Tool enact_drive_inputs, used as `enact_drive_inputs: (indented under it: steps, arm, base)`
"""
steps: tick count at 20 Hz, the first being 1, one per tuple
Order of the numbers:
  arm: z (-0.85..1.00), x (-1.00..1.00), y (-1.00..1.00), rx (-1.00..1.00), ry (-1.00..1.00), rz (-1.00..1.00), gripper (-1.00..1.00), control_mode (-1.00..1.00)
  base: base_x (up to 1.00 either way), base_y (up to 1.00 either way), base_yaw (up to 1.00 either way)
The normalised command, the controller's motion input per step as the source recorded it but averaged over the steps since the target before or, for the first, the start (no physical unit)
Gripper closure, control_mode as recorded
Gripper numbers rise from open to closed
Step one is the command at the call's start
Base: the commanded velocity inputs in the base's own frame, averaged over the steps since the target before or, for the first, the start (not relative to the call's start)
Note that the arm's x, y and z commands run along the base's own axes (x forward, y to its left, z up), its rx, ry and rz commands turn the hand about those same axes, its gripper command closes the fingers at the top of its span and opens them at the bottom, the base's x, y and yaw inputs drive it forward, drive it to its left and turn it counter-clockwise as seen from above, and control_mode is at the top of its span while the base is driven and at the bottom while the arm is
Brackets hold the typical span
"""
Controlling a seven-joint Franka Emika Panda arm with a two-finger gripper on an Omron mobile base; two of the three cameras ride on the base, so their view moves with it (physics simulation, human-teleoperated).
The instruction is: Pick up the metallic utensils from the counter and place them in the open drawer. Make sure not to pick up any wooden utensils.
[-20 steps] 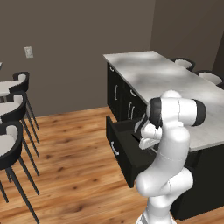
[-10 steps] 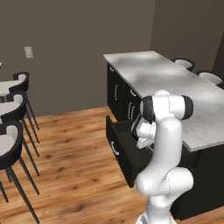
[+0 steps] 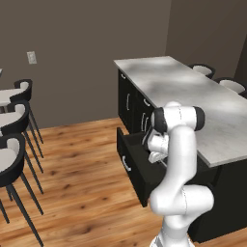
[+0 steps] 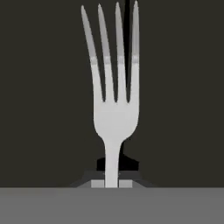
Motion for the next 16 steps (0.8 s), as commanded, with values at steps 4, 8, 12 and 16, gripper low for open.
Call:
enact_drive_inputs:
  steps: [4, 8, 12, 16]
  arm:
    - [-0.3, 0.28, 0.0, 0.0, -0.01, 0.0, 1.0, -1.0]
    - [-0.31, 0.25, 0.0, 0.0, 0.0, 0.0, 1.0, -1.0]
    - [-0.2, 0.09, 0.0, 0.0, 0.0, 0.0, -1.0, -1.0]
    - [0.12, 0.0, -0.01, 0.0, -0.03, 0.0, -1.0, -1.0]
  base:
    - [0.0, 0.0, 0.0]
    - [0.0, 0.0, 0.0]
    - [0.0, 0.0, 0.0]
    - [0.0, 0.0, 0.0]
